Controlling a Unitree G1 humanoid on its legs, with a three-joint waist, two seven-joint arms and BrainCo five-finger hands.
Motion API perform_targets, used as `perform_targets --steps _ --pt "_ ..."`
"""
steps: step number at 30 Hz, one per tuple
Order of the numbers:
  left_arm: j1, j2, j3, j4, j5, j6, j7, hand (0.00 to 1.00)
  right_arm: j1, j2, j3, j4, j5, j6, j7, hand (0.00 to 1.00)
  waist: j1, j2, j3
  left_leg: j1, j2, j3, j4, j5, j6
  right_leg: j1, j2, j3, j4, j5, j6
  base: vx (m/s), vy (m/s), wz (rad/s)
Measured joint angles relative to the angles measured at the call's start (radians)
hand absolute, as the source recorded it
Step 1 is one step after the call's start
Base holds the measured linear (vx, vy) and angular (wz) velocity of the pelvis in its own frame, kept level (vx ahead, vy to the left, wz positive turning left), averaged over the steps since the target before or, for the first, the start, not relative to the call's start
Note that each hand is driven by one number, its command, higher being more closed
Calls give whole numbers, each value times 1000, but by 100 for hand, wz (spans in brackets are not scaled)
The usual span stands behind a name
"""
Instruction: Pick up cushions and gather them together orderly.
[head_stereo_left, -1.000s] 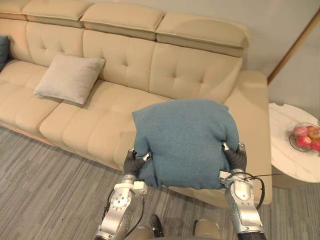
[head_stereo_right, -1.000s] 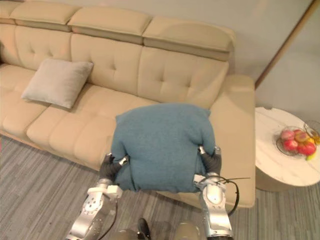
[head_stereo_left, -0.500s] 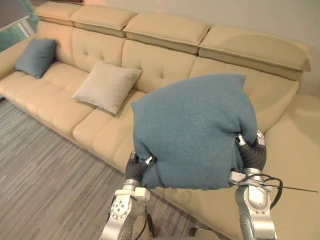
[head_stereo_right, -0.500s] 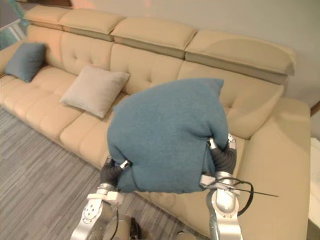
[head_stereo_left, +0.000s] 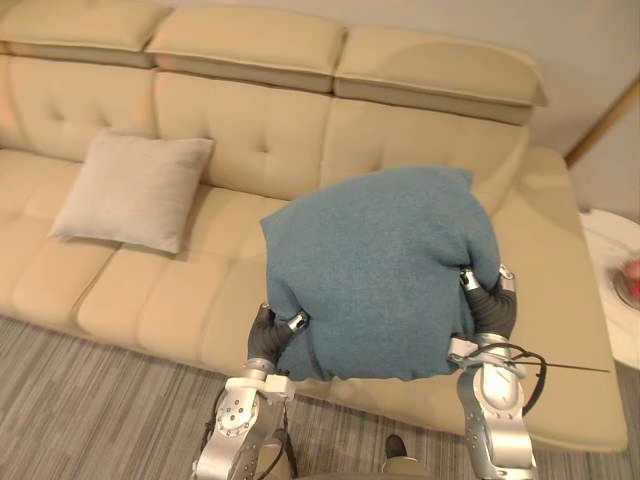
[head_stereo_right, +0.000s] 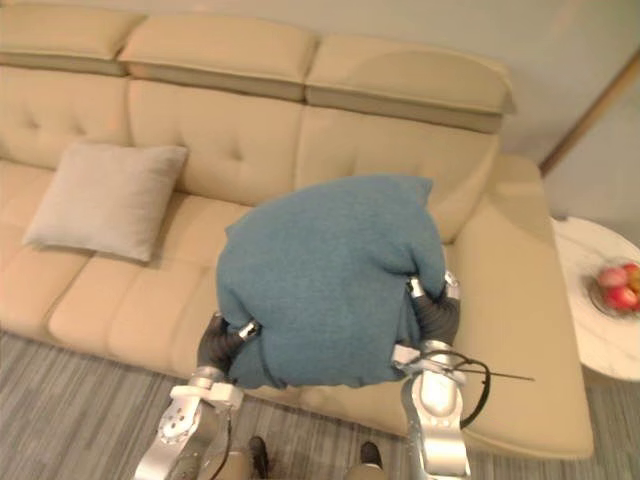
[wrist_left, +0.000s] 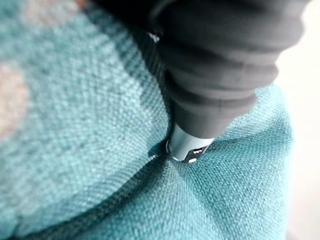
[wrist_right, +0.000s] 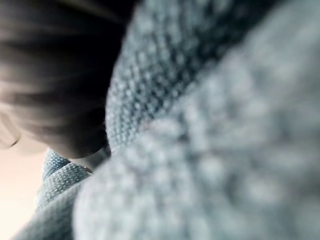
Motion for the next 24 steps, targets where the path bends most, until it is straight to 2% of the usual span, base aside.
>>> perform_targets --steps 2,6,8,13,16,19,20,21,23,24 --pt "0 0 -2 10 14 11 0 100 24 -9 0 9 0 2 0 100 -15 1 -1 7 -3 -2 -34 20 -10 -11 2 -8 -3 0 0 -91 -60 -12" --pt "-14 -1 -3 9 39 12 12 100 28 -17 0 12 -3 2 -1 100 -20 1 -1 6 -7 -3 -93 63 -18 -45 6 -16 2 -1 -1 -115 -76 -3" --pt "-48 -2 -3 7 54 12 43 100 19 -16 0 12 -30 2 -11 100 -22 2 -1 -23 -5 -2 -117 92 -22 -86 11 -19 6 -3 -5 -120 -81 -2" --pt "-117 -11 -1 -3 81 12 93 100 -36 -17 0 12 -33 2 -50 100 -24 3 2 -92 23 1 -94 108 -32 -168 38 -18 40 4 -17 -89 -70 -7" --pt "-247 -12 12 -5 99 12 149 100 -142 -22 0 12 -44 2 -101 100 -18 3 13 -189 50 3 -38 107 -35 -249 58 -16 48 28 -29 -79 -57 -10" --pt "-373 -16 29 -4 121 12 194 100 -253 -53 0 23 -79 2 -153 100 -11 7 28 -265 64 0 4 107 -35 -316 68 -16 70 39 -26 -107 -30 -6" --pt "-479 -12 40 11 136 11 225 100 -363 -91 -2 64 -112 2 -190 100 -11 8 56 -297 68 -3 17 109 -33 -347 70 -15 79 47 -24 -75 -9 -2" --pt "-488 -11 40 14 137 11 228 100 -372 -95 -2 68 -113 2 -192 100 -10 8 59 -299 68 -3 18 110 -33 -348 71 -15 79 48 -24 -132 -13 1" --pt "-734 30 42 118 138 5 275 100 -615 -178 -23 195 -145 5 -247 100 -6 10 101 -365 67 -7 19 135 -27 -408 70 -15 71 75 -21 -135 -13 4" --pt "-785 40 42 146 138 4 282 100 -664 -196 -28 224 -151 6 -254 100 -6 11 107 -380 65 -10 17 142 -25 -422 69 -16 68 81 -24 -128 -9 8"
